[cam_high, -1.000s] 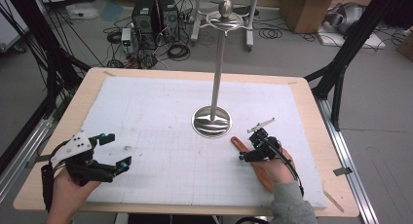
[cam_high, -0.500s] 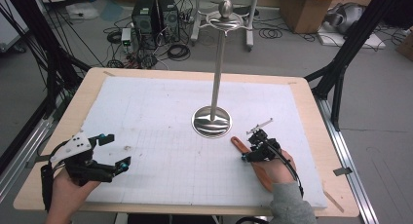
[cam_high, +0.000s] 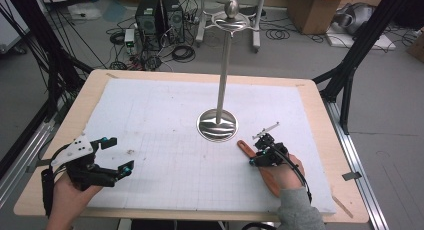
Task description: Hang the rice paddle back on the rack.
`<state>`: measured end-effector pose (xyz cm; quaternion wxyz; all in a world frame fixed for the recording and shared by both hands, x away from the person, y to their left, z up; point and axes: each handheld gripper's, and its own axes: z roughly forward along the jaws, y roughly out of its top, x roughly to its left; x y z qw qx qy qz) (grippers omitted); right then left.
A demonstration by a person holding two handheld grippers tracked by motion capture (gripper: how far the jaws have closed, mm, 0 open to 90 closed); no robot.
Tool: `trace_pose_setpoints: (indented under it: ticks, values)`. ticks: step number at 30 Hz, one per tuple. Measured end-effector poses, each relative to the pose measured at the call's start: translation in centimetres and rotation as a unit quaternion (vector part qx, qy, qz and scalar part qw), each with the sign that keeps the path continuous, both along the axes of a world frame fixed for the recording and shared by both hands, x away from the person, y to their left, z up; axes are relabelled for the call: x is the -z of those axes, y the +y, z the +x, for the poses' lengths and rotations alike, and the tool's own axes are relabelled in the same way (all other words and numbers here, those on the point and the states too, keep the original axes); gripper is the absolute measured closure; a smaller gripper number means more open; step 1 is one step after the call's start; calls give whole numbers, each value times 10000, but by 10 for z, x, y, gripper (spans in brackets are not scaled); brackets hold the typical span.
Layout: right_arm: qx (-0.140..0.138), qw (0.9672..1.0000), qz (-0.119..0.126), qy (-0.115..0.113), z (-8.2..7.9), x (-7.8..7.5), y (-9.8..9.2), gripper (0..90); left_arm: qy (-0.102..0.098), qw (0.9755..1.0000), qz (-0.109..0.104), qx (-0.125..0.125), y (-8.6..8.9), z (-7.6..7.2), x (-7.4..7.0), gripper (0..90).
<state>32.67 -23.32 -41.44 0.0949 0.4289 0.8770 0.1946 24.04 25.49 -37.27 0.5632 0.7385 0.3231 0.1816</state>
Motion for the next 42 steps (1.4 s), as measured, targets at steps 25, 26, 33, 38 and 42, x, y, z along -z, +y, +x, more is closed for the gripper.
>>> trace_pose_setpoints:
  ticks: [25, 26, 33, 38, 42]
  values:
    - [1, 9855, 1218, -1182, -17, -40, -30, 646, -11, 10000, -15, 41, -3, 3, -1, 21]
    - [11, 9840, 1268, -1249, -18, -42, -31, 646, -13, 10000, -14, 52, -2, 3, -1, 21]
    - [50, 9776, 1480, -1499, -24, -51, -38, 646, 9, 10000, -15, 49, -4, 4, 0, 21]
    - [99, 9738, 1550, -1663, -27, -57, -41, 646, 1, 10000, -3, 51, -4, 4, 0, 21]
    - [119, 9711, 1590, -1775, -30, -61, -42, 646, 5, 10000, -10, 57, -4, 5, 0, 20]
